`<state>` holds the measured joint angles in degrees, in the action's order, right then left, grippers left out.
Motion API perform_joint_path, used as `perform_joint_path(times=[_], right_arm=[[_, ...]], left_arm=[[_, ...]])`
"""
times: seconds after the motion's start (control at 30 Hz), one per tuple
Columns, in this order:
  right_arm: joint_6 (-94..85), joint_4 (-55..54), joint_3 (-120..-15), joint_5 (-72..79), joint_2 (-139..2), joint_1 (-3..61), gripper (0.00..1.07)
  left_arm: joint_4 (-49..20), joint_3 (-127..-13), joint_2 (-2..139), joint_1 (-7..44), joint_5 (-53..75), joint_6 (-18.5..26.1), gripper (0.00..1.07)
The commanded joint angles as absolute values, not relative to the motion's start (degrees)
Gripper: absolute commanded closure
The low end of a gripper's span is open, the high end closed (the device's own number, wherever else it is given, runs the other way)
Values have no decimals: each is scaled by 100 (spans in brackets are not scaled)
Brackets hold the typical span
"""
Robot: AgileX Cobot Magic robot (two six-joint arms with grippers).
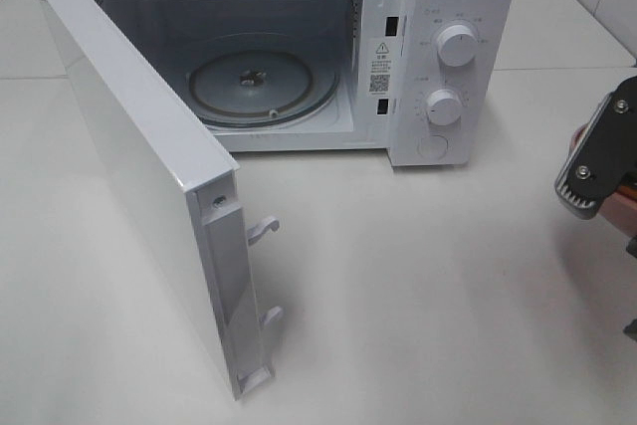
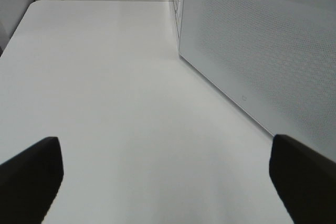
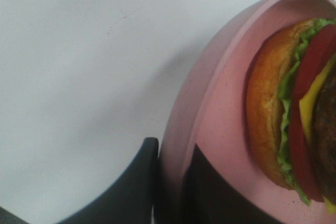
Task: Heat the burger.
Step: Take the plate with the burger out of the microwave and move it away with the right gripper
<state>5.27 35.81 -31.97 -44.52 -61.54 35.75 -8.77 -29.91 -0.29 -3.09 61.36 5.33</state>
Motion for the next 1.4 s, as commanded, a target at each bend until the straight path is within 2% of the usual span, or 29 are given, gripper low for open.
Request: perform_joint_path(times=[0.03, 0.37, 0.63, 0.93, 1.4], right_arm=[[1123, 3936, -3237, -4589, -6068, 3535, 107], [2836, 4721, -3237, -5254, -6228, 3535, 107], [3816, 4830, -3237, -5541, -6818, 3535, 106], [5208, 5082, -3237, -5460, -7850, 3535, 106], [6262, 5329, -3237, -4864, -9207, 3535, 106]], left_arm=[[-859, -2985, -52, -327, 6136, 521, 6], [-859, -2985, -52, -327, 6136, 521, 6], [-859, -2985, -52, -327, 6136, 521, 6], [-859, -2985, -52, -327, 6136, 521, 6], [-859, -2985, -52, -327, 6136, 521, 6]])
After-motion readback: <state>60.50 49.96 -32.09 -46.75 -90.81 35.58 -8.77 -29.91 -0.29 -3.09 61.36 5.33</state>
